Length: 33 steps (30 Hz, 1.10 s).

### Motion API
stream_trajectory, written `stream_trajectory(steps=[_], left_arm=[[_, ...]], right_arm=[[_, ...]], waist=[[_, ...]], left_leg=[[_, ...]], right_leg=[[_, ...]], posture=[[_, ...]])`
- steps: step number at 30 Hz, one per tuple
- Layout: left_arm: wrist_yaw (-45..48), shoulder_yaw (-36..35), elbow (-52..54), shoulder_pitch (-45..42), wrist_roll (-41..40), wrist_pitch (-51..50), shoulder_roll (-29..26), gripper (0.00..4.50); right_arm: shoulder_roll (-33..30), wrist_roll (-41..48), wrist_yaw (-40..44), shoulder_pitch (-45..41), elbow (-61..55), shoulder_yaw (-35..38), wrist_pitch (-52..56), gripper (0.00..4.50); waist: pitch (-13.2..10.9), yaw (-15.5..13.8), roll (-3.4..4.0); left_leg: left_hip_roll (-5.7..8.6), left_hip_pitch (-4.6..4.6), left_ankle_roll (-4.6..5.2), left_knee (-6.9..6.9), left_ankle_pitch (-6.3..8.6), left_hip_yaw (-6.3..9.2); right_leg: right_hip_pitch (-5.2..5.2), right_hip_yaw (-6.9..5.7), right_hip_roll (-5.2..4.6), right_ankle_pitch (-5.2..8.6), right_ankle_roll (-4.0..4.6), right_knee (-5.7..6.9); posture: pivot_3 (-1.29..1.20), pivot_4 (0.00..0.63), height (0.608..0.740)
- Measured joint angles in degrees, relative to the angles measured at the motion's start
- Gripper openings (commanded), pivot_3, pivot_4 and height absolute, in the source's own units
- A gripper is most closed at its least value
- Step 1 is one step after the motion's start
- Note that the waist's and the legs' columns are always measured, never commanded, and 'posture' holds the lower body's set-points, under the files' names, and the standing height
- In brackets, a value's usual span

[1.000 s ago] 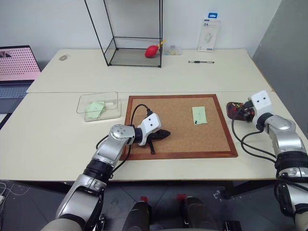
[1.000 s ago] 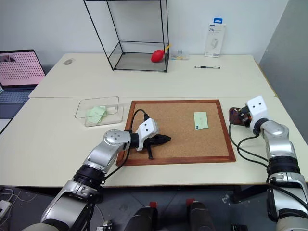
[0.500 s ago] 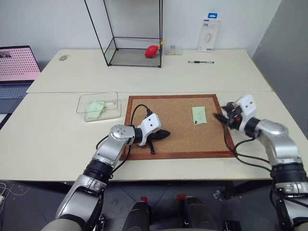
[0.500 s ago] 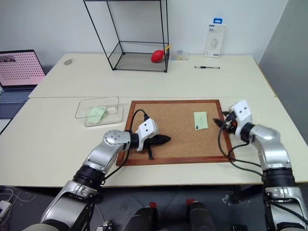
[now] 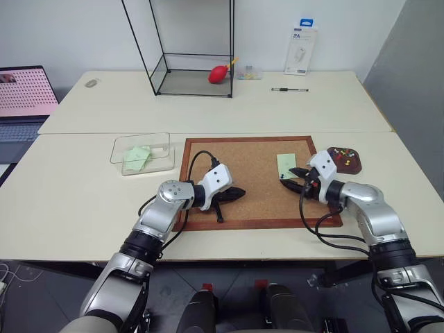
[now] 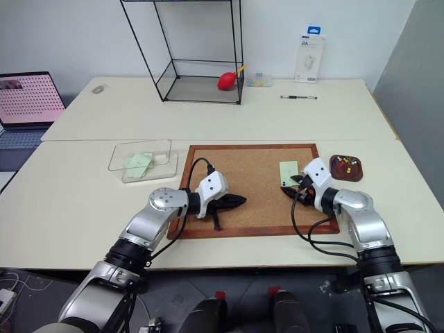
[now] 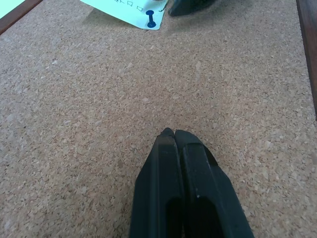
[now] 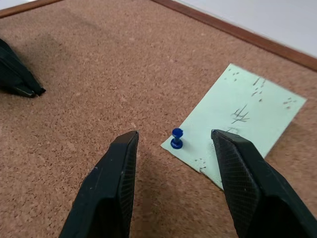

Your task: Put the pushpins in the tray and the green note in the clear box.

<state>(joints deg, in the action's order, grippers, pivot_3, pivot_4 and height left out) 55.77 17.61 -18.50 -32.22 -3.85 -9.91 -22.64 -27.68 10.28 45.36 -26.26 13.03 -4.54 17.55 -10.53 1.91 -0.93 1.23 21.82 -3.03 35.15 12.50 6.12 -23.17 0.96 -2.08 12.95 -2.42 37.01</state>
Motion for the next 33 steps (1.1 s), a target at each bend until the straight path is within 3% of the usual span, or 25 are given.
stream_trajectory(steps=[11,28,33], left_arm=[[0.0,0.0,0.2,0.1,0.0,0.0,-0.1,0.00],[0.0,0.0,0.3,0.1,0.0,0.0,-0.1,0.00],[0.0,0.0,0.3,0.1,0.0,0.0,-0.1,0.00]], right_arm=[[1.8,-0.8,-0.5,-2.4,3.6,0.0,-2.1,0.06],[1.2,0.6,0.9,-2.5,-3.5,0.2,-0.7,0.06],[-0.2,0.0,0.9,-1.7,-3.7,0.3,-0.6,0.99]], waist=[[0.0,0.0,0.00],[0.0,0.0,0.00],[0.0,0.0,0.00]], left_leg=[[0.00,0.00,0.00,0.00,0.00,0.01],[-0.01,0.00,0.00,0.00,0.00,0.01],[-0.01,0.00,0.00,0.00,0.00,0.01]], right_leg=[[0.00,0.00,0.00,0.00,0.00,0.01],[0.00,0.00,0.00,0.00,0.00,0.00],[0.00,-0.01,0.00,0.00,0.00,0.00]], posture=[[0.00,0.150,0.740],[0.00,0.150,0.740],[0.00,0.150,0.740]])
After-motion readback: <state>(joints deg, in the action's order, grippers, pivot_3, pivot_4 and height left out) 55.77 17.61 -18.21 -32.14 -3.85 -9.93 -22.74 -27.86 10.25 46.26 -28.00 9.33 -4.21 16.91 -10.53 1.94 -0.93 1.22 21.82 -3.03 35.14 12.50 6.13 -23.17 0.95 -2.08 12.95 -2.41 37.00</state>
